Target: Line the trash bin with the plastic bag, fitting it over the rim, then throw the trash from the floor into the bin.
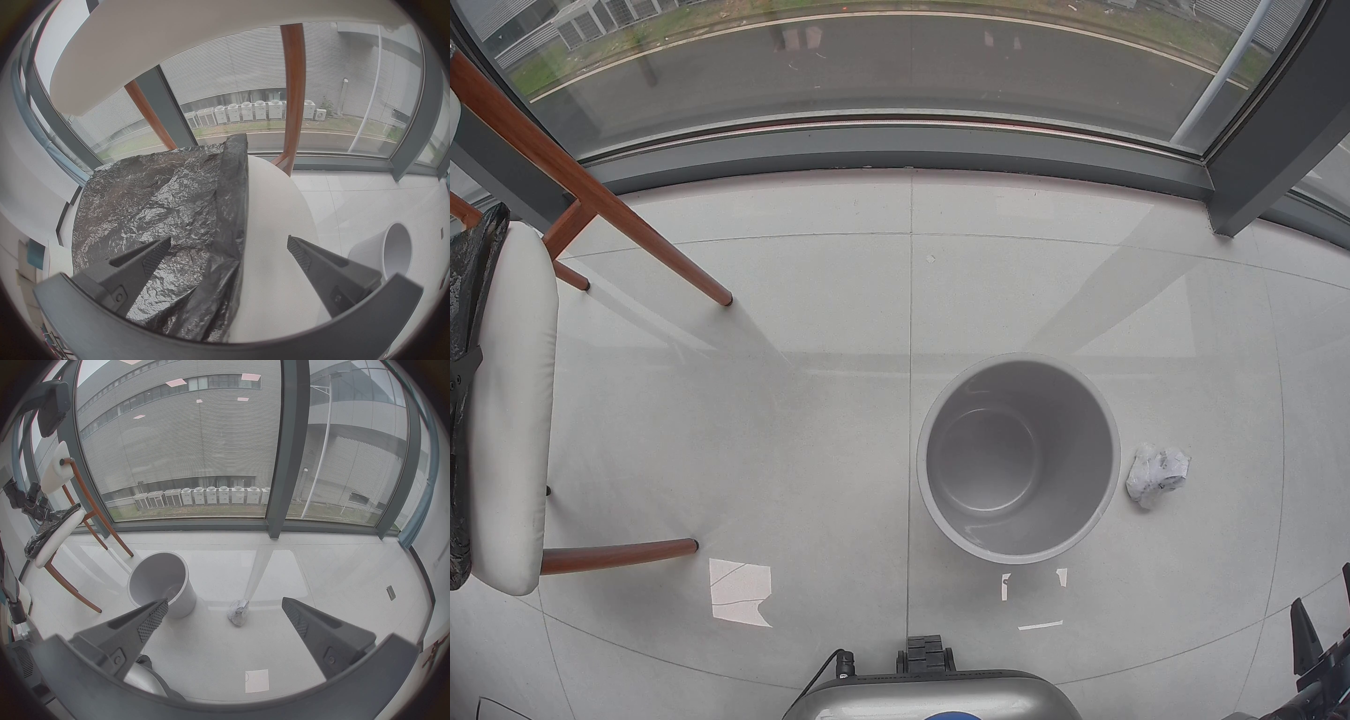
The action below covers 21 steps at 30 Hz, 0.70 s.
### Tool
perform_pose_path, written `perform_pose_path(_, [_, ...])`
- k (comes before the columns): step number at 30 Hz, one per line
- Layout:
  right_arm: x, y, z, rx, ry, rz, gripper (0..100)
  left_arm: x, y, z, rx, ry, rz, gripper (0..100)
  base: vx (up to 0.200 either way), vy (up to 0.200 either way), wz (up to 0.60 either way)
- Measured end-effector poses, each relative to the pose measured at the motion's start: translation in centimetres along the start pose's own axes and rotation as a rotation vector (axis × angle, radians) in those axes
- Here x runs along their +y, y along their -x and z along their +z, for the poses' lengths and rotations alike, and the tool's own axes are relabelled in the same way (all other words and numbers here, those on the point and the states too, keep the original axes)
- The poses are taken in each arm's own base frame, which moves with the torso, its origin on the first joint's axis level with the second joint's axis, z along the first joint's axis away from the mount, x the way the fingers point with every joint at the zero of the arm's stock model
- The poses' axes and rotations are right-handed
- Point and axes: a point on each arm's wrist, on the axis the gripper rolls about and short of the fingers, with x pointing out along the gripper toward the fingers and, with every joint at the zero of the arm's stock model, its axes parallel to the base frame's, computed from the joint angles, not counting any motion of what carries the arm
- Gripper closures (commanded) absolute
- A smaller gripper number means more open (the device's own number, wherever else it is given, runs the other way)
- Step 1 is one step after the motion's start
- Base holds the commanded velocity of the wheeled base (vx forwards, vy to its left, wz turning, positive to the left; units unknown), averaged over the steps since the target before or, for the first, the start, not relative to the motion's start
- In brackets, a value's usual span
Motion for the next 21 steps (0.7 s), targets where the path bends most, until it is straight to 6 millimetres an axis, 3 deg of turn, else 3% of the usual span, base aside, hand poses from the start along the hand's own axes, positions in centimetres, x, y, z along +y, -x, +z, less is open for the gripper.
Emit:
perform_pose_path(13, [0.0, 0.0, 0.0, 0.000, 0.000, -0.001, 0, 2.1, -2.1, -1.4, 0.076, 0.044, 0.012, 0, 0.000, 0.000, 0.00])
perform_pose_path(14, [0.0, 0.0, 0.0, 0.000, 0.000, -0.001, 0, 2.2, -2.2, -1.4, 0.077, 0.044, 0.012, 100, 0.000, 0.000, 0.00])
perform_pose_path(21, [0.0, 0.0, 0.0, 0.000, -0.001, -0.001, 0, 2.3, -2.6, -1.8, 0.077, 0.045, 0.008, 100, 0.000, 0.000, 0.00])
